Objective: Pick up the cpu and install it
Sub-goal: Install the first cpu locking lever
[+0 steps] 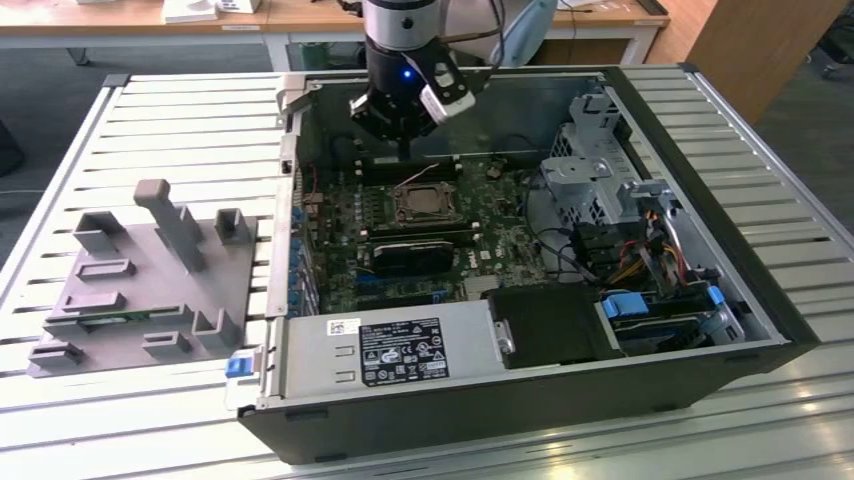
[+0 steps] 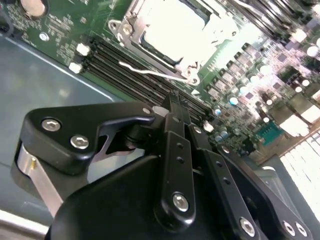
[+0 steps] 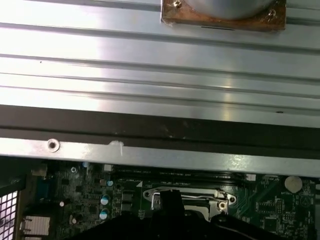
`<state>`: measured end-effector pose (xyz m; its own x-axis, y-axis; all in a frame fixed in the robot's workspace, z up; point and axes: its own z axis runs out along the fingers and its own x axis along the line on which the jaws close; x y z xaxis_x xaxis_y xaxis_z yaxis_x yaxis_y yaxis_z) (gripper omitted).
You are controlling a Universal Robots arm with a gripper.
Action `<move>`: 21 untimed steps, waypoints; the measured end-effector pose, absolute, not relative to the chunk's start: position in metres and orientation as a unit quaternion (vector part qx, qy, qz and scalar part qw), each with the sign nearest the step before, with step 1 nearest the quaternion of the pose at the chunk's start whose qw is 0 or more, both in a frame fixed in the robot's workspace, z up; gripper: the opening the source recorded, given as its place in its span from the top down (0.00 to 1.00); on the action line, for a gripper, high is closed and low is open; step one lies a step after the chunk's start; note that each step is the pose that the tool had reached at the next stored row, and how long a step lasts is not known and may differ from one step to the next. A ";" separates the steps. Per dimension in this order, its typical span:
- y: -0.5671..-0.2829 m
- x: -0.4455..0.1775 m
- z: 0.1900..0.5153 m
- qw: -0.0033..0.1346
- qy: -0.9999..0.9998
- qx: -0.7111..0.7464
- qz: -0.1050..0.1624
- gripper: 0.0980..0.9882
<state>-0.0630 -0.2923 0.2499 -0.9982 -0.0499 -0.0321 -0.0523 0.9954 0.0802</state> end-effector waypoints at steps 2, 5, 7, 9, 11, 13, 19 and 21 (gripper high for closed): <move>-0.292 -0.060 0.246 0.015 0.999 -0.025 0.041 0.99; -0.292 -0.058 0.242 0.015 0.999 -0.025 0.041 0.99; -0.292 -0.057 0.240 0.015 0.999 -0.025 0.041 0.99; -0.292 -0.055 0.237 0.015 0.999 -0.025 0.041 0.99; -0.292 -0.054 0.236 0.015 0.999 -0.025 0.041 0.99; -0.292 -0.051 0.234 0.015 0.999 -0.025 0.041 0.99; -0.291 -0.047 0.229 0.015 0.999 -0.025 0.041 0.99; -0.290 -0.045 0.226 0.015 0.999 -0.025 0.041 0.99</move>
